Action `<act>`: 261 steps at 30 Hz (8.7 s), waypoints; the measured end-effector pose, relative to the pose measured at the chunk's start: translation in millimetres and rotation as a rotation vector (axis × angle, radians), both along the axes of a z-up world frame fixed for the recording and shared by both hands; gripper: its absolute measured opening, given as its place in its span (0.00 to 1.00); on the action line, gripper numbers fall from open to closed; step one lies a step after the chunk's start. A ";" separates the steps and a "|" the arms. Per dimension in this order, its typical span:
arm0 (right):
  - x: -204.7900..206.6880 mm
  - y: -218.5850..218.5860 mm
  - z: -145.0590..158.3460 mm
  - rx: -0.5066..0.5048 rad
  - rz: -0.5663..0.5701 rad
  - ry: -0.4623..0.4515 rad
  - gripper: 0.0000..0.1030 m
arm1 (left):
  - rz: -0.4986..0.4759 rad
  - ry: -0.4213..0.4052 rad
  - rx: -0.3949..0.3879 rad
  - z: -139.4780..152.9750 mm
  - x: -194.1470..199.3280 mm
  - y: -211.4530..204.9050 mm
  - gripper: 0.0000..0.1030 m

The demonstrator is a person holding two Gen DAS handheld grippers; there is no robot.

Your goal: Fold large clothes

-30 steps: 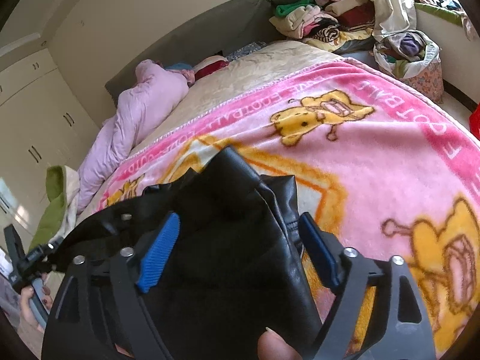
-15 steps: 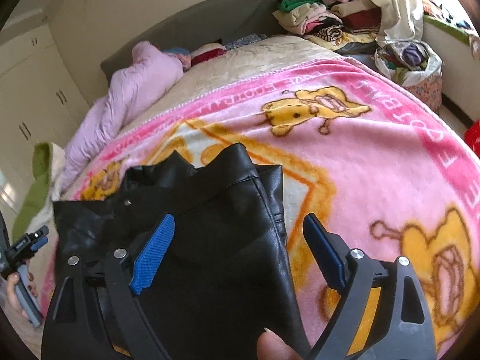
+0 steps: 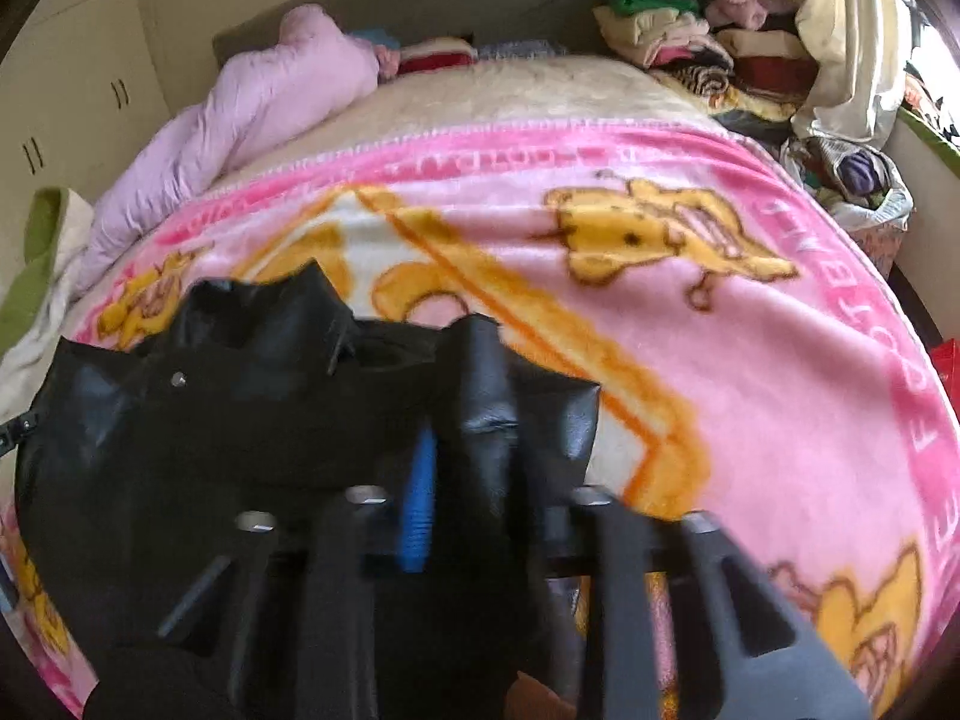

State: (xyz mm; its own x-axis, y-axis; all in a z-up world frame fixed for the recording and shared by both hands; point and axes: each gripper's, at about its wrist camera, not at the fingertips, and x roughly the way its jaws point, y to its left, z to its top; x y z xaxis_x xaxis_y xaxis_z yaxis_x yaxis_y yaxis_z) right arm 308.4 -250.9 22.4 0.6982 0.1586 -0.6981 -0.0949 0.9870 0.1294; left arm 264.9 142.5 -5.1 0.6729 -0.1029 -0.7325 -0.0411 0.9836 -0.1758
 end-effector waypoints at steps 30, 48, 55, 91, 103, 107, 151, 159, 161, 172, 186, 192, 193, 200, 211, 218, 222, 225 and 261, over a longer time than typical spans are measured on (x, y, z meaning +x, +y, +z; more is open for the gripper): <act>36.5 -31.8 -34.3 0.135 -0.218 0.070 0.18 | 0.070 -0.022 0.082 -15.7 44.0 -10.3 0.19; -10.7 -40.7 -8.6 0.122 -0.228 0.068 0.69 | 0.075 -0.065 0.177 14.2 10.2 -15.3 0.64; -51.7 -45.6 8.8 0.159 -0.206 0.031 0.73 | 0.085 -0.078 0.155 25.5 -6.5 -10.8 0.79; -115.3 -43.2 -23.6 0.170 -0.175 0.091 0.70 | 0.084 0.049 -0.174 -26.7 -68.6 16.7 0.56; -130.6 -43.9 -12.5 0.229 -0.141 0.035 0.06 | 0.050 0.039 -0.205 -27.8 -81.7 9.3 0.12; -126.5 -47.3 -27.8 0.228 -0.180 0.084 0.08 | 0.047 0.048 -0.175 -31.2 -84.4 3.5 0.12; -172.1 81.9 6.8 -0.102 0.053 -0.049 0.90 | 0.104 0.103 -0.237 -33.0 -99.1 36.1 0.88; -166.3 70.6 -3.6 -0.112 0.022 -0.030 0.90 | 0.070 0.169 -0.278 -49.7 -84.8 23.7 0.91; -166.1 79.8 -6.2 -0.177 0.032 -0.034 0.91 | 0.076 0.173 -0.293 -52.7 -79.7 22.4 0.91; -141.9 -29.2 -38.7 0.139 -0.289 0.076 0.89 | 0.103 0.147 -0.365 -56.2 -69.7 20.2 0.59; -157.9 -36.4 -36.2 0.263 -0.136 0.125 0.24 | 0.066 0.129 -0.374 -45.9 -88.8 20.8 0.36; -160.5 -26.3 -32.2 0.159 -0.146 0.132 0.32 | 0.056 0.123 -0.370 -40.5 -104.1 23.2 0.36; -161.2 -24.1 -30.7 0.126 -0.156 0.129 0.42 | 0.056 0.124 -0.365 -39.9 -102.6 23.1 0.36; -181.0 12.5 11.0 -0.055 -0.176 -0.096 0.60 | 0.058 0.128 -0.300 -36.6 -96.9 17.0 0.44; -161.3 139.7 7.1 0.002 0.298 -0.035 0.24 | 0.060 0.146 -0.245 -41.4 -83.2 15.5 0.71; -149.2 182.0 -30.8 -0.057 0.350 0.134 0.15 | 0.070 0.148 -0.252 -46.9 -70.5 17.0 0.78; -148.5 184.7 -44.6 -0.082 0.340 0.149 0.15 | 0.077 0.138 -0.288 -51.0 -62.9 15.8 0.78; -147.4 182.7 -46.5 -0.062 0.337 0.152 0.15 | 0.073 0.131 -0.336 -52.2 -58.1 13.4 0.59; -49.1 125.3 22.9 0.207 0.363 0.197 0.17 | -0.094 -0.142 -0.241 80.1 -90.5 -76.4 0.16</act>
State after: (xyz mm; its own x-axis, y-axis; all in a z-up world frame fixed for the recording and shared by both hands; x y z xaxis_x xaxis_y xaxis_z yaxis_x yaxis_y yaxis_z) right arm 259.3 -125.6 45.3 0.4291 0.5185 -0.7397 -0.3835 0.8460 0.3705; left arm 174.4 66.2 75.0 0.7460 -0.3293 -0.5788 0.0899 0.9110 -0.4026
